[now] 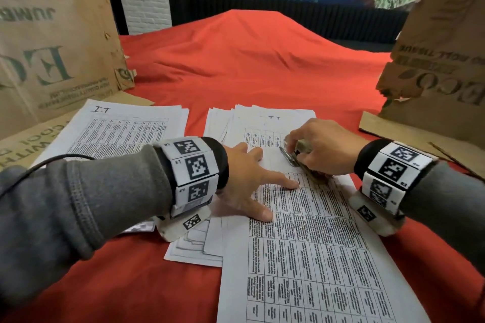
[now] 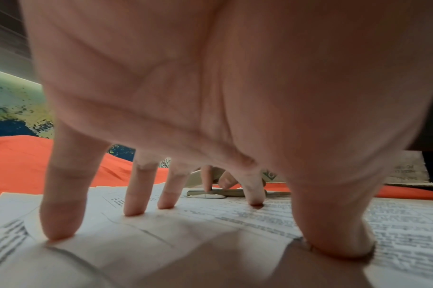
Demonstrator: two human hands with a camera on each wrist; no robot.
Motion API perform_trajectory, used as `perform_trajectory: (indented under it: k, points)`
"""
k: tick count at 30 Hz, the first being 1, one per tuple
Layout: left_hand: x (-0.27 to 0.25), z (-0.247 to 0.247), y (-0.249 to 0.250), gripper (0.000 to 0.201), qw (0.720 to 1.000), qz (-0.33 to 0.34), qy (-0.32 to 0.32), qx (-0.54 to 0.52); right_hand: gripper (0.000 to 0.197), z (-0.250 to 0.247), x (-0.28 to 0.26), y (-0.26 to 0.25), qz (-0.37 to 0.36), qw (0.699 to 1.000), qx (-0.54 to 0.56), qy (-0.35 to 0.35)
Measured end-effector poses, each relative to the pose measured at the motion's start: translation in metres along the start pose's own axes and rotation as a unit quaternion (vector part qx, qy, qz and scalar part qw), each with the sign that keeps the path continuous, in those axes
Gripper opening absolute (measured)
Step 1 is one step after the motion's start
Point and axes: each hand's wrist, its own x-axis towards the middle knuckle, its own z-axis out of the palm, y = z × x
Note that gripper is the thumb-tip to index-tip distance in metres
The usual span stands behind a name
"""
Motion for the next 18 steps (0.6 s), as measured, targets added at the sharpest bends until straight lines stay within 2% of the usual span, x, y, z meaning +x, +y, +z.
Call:
perform_trajectory:
  k: [6, 9, 14, 18]
  points:
    - [-0.011, 0.001, -0.019, 0.096, 0.996, -0.016, 0.024, -0.082, 0.027, 0.001, -0.002, 0.001, 0.001, 1.000, 0.008, 0.009]
    - [-0.020, 0.007, -0.035, 0.090, 0.996, -0.031, 0.006, -0.087, 0.028, -0.002, -0.009, -0.005, -0.016, 0.999, 0.025, 0.020]
    - [-0.027, 0.006, -0.034, 0.087, 0.996, -0.045, -0.034, -0.075, 0.029, 0.001, -0.016, -0.029, -0.038, 0.999, 0.022, -0.016]
    - [-0.028, 0.004, -0.030, 0.082, 0.996, -0.035, -0.049, -0.064, 0.030, 0.000, -0.017, -0.040, -0.025, 0.999, -0.002, -0.021]
